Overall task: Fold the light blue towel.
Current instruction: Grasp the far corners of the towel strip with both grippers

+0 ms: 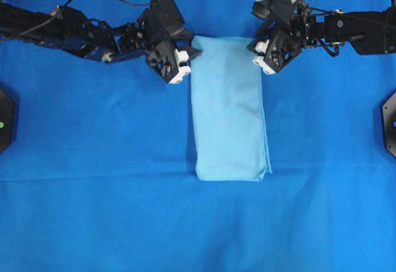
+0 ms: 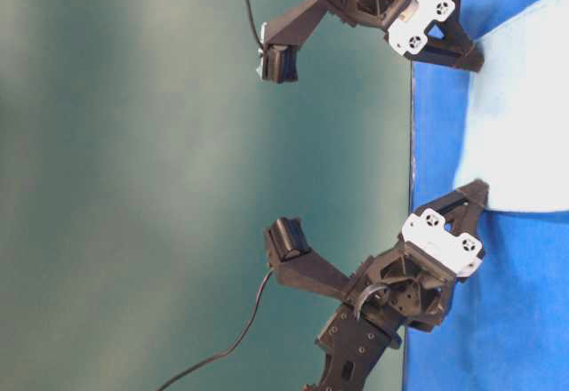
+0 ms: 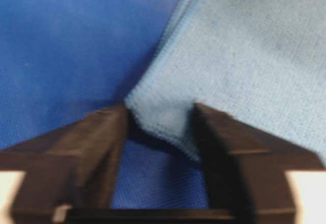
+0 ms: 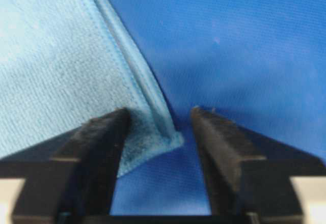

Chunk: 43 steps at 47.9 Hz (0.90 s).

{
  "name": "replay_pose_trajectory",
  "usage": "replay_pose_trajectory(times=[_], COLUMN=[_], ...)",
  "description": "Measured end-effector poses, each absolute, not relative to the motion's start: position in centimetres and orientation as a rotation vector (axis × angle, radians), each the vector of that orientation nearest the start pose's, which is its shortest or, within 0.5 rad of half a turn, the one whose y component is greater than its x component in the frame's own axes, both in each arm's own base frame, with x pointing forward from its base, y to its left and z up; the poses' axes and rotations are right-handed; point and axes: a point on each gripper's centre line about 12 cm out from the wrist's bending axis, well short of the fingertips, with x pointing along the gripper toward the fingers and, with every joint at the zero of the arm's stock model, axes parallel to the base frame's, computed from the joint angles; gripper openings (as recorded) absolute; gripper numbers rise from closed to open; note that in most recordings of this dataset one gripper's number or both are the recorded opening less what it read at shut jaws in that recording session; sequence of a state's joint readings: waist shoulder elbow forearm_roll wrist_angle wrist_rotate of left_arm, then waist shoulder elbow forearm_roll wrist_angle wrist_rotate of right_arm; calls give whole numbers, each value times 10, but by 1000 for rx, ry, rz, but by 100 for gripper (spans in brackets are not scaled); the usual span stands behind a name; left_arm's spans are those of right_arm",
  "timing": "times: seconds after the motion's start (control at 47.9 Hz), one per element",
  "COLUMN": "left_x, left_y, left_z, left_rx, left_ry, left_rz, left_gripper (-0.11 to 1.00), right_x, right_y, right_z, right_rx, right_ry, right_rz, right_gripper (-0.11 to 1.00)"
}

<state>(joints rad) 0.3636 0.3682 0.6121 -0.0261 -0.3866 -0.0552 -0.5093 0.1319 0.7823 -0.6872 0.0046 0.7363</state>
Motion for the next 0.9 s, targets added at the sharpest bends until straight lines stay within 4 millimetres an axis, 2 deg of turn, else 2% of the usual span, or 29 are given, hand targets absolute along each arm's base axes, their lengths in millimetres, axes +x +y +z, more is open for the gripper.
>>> replay_pose_trajectory(times=[0.146,0.188,0.48,0.584,0.897], left_x=[401,401,400,400,403], left_y=[154,154,152,152,156], left_z=[69,69,68,71,123], left_rx=[-189,-187,-185,-166,-56], left_ry=[575,579,592,594,511], left_rz=[388,388,383,377,359], left_gripper=[12,7,4,4,4], right_x=[310,310,309,307,295], right_y=[-170,-170,-169,-170,-174], right_z=[83,84,84,90,138], right_rx=[275,274,272,264,221], right_ry=[892,891,892,893,836], right_rz=[-490,-489,-489,-501,-578], right_gripper=[12,4,4,4,4])
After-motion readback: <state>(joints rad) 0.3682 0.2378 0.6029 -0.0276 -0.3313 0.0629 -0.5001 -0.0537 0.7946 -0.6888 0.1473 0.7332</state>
